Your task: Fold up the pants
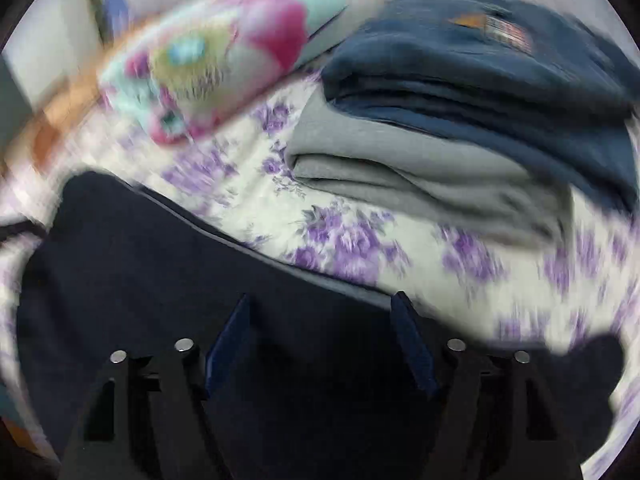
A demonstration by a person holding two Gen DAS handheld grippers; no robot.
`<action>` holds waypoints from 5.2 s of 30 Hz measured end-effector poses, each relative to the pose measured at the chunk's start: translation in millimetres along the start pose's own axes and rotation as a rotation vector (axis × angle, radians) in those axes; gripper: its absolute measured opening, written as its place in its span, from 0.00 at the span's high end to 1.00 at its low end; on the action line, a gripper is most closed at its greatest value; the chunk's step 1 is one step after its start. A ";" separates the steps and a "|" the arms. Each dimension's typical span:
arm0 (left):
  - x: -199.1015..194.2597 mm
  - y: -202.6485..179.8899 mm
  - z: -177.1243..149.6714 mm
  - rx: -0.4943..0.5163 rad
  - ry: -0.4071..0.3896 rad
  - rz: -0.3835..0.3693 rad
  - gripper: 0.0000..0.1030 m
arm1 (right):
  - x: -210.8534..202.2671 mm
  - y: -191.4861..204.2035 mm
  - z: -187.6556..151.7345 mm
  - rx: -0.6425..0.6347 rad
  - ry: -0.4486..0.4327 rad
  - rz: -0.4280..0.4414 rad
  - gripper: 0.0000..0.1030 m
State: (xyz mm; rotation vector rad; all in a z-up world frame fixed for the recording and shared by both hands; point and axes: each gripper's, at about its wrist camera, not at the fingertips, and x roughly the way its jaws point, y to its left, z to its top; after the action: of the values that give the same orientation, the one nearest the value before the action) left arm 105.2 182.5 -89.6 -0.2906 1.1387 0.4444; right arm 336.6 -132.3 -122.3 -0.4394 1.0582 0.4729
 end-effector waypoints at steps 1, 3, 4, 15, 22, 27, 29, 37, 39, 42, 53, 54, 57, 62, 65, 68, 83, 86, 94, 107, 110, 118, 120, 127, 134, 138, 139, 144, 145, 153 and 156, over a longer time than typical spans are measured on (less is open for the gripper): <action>4.9 1.1 -1.4 0.003 0.014 0.011 0.26 | 15.6 1.4 4.0 -0.018 0.035 -0.097 0.24; 13.7 6.3 -2.9 -0.005 0.052 0.021 0.26 | 27.6 -25.3 18.3 0.117 -0.036 -0.144 0.18; 15.2 10.7 -2.4 -0.024 0.059 0.011 0.26 | 22.8 -32.8 22.5 0.182 -0.072 -0.161 0.19; 36.8 14.6 41.2 0.130 0.034 0.002 0.23 | -50.2 -42.8 -13.3 0.319 -0.164 0.040 0.10; 56.9 -11.0 60.6 0.227 0.068 -0.107 0.28 | -59.9 -102.5 -85.9 0.456 -0.083 -0.038 0.08; 51.5 -33.9 49.0 0.389 0.033 -0.080 0.89 | -61.2 -129.9 -125.0 0.609 -0.033 -0.034 0.08; 36.9 -49.0 41.6 0.465 -0.012 0.006 0.95 | -59.4 -128.0 -126.8 0.624 -0.036 -0.029 0.08; 21.0 -35.2 58.4 0.385 -0.079 0.003 0.96 | -56.3 -104.5 -109.7 0.571 -0.041 0.041 0.08; 18.2 -34.8 67.4 0.359 -0.098 -0.003 0.96 | -58.6 -101.1 -106.7 0.556 -0.042 0.059 0.08; 13.0 -36.8 73.2 0.348 -0.146 0.009 0.95 | -59.2 -105.8 -108.1 0.561 -0.041 0.054 0.08; 18.7 -9.3 64.3 0.188 -0.063 -0.003 0.36 | -77.1 -244.8 -156.7 0.919 -0.068 -0.198 0.07; 14.9 -5.1 63.8 0.168 -0.059 -0.019 0.36 | -76.5 -262.7 -163.6 0.957 -0.066 -0.221 0.07; 6.0 4.1 58.8 0.097 -0.056 -0.047 0.36 | -70.2 -297.6 -169.6 1.010 -0.045 -0.201 0.07; -5.9 7.8 42.2 -0.004 -0.050 -0.126 0.34 | -62.5 -308.3 -138.4 0.932 -0.063 -0.178 0.07; -4.3 2.7 33.0 -0.024 -0.038 -0.151 0.32 | -33.7 -314.3 -116.8 0.856 0.024 -0.172 0.07; 1.5 -8.2 24.0 -0.015 -0.012 -0.153 0.32 | -2.8 -312.4 -114.2 0.819 0.153 -0.147 0.26; 13.3 -17.5 38.7 0.089 -0.022 -0.050 0.31 | -26.8 -343.9 -126.5 0.983 0.064 -0.284 0.32; 17.9 -17.7 51.4 0.191 -0.030 -0.030 0.30 | -69.9 -320.4 -115.7 0.954 -0.121 -0.323 0.28; 44.4 -24.4 68.8 0.384 0.035 -0.069 0.30 | -70.6 -171.3 -40.2 0.266 -0.084 0.094 0.16; 46.3 -48.8 70.6 0.526 0.017 -0.123 0.98 | -11.4 -39.4 17.5 -0.127 0.053 0.102 0.16; 25.1 -40.9 64.9 0.497 -0.032 -0.172 0.98 | 3.0 -21.6 19.4 -0.245 0.102 0.091 0.16; -0.6 -23.9 53.6 0.392 -0.040 -0.260 0.98 | 1.9 -15.4 20.5 -0.193 0.136 0.214 0.95; -16.9 -18.7 49.6 0.387 -0.054 -0.266 0.98 | -35.2 -20.9 15.7 -0.159 0.060 0.234 0.95; -92.8 13.5 -11.0 0.356 -0.133 -0.388 0.98 | -162.1 -27.3 -92.5 -0.006 -0.017 0.469 0.95; -81.9 51.0 -106.2 0.283 0.025 -0.391 0.97 | -140.5 26.6 -219.4 0.159 0.194 0.574 0.94; -53.8 68.4 -142.4 0.230 0.101 -0.329 0.97 | -121.0 45.6 -250.3 0.211 0.229 0.520 0.88; -53.6 73.2 -145.3 0.205 0.099 -0.324 0.97 | -122.4 46.9 -252.2 0.210 0.218 0.509 0.87; -81.5 97.3 -144.4 0.081 0.008 -0.332 0.51 | -168.3 45.8 -242.8 0.153 0.134 0.475 0.32; -88.7 99.2 -143.2 0.072 -0.016 -0.331 0.45 | -182.7 41.0 -237.0 0.136 0.089 0.443 0.32; -72.5 86.3 -122.6 -0.097 0.022 -0.320 0.29 | -204.5 -18.9 -214.5 0.371 -0.057 0.149 0.28; -45.0 82.9 -116.5 -0.175 0.125 -0.309 0.29 | -210.3 -17.3 -217.0 0.416 -0.102 0.143 0.28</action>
State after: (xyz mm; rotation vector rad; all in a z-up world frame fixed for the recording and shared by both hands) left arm -44.1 195.1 -94.3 -0.6453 1.1542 0.2544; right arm 104.8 -299.8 -23.3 0.0289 1.0601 0.3837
